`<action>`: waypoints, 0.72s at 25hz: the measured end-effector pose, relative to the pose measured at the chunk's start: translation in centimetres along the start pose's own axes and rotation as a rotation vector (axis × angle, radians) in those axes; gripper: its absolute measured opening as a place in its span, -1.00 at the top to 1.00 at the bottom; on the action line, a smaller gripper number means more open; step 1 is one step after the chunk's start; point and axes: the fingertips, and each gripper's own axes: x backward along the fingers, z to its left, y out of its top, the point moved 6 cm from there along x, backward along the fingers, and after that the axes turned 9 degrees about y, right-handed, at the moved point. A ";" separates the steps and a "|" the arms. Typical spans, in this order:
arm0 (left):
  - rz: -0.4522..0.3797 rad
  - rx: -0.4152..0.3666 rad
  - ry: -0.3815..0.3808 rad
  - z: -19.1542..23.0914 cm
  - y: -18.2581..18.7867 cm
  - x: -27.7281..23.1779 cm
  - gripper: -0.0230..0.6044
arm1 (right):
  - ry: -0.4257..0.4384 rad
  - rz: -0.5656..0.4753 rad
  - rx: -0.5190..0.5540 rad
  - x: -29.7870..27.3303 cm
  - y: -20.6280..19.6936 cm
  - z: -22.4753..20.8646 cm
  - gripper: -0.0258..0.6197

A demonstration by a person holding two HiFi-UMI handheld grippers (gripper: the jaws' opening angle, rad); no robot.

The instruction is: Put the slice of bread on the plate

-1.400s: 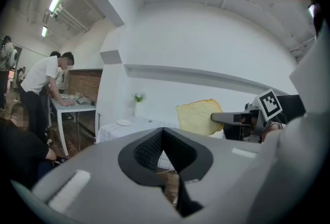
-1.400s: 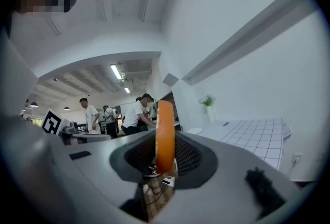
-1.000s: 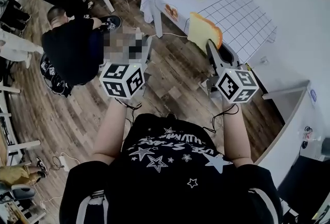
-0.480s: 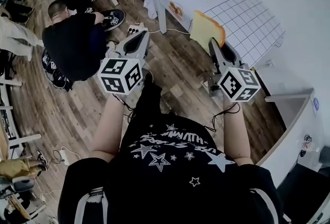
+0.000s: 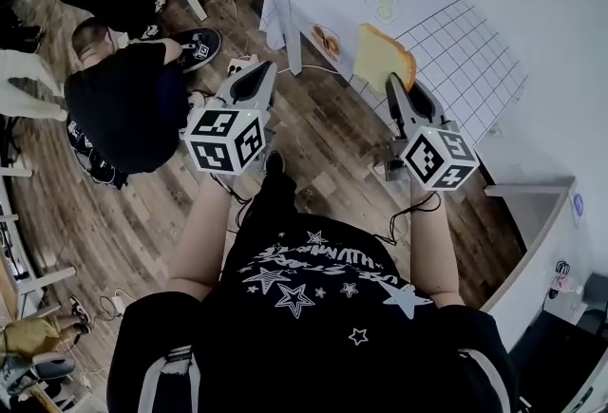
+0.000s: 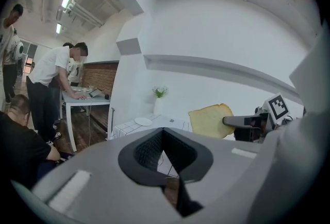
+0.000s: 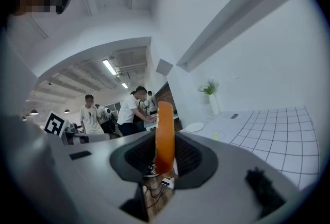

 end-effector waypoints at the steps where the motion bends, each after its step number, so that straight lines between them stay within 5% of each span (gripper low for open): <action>1: 0.005 -0.002 -0.007 0.6 0.1 -0.8 0.90 | -0.001 0.005 0.001 -1.1 0.0 -0.2 0.61; 13: 0.044 0.003 -0.072 9.0 3.1 -11.4 0.90 | -0.097 0.026 -0.001 -13.0 1.4 -3.9 0.61; 18: 0.060 -0.053 -0.113 11.6 4.3 -15.3 0.90 | -0.149 0.000 -0.010 -16.6 2.4 -5.0 0.61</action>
